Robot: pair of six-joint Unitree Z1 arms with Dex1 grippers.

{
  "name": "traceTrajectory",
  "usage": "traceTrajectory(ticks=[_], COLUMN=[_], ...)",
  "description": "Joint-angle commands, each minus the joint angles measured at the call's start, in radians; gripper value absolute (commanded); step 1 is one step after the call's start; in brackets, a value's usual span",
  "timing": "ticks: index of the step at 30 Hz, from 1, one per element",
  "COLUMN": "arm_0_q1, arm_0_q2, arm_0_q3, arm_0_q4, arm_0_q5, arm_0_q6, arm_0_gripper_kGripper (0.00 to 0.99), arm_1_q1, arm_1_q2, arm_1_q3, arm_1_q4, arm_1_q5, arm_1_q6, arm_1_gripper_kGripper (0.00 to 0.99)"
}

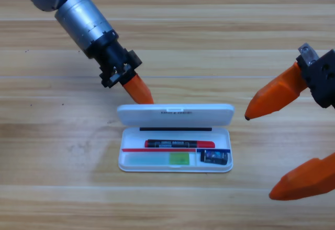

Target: Clean up eraser and pencils

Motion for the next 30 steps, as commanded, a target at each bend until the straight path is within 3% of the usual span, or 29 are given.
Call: traceTrajectory(ticks=[1,13,30], arm_0_q1=[-0.046,-0.115,-0.230], arm_0_q2=[-0.004,-0.045,-0.080], arm_0_q3=[0.045,0.121,0.306], arm_0_q4=[-0.016,-0.093,-0.289], arm_0_q5=[0.023,0.104,0.187], arm_0_q6=[0.004,-0.045,-0.115], arm_0_gripper_kGripper=[0.000,0.000,0.000], arm_1_q1=[-0.027,-0.027,-0.027], arm_1_q2=[-0.009,0.002,0.005], arm_1_q3=[0.005,0.002,0.002], arm_1_q4=[-0.010,-0.010,-0.010], arm_1_q5=[0.021,0.030,0.030], arm_1_q6=[0.014,0.022,0.027], arm_1_gripper_kGripper=[0.973,0.973,0.973])
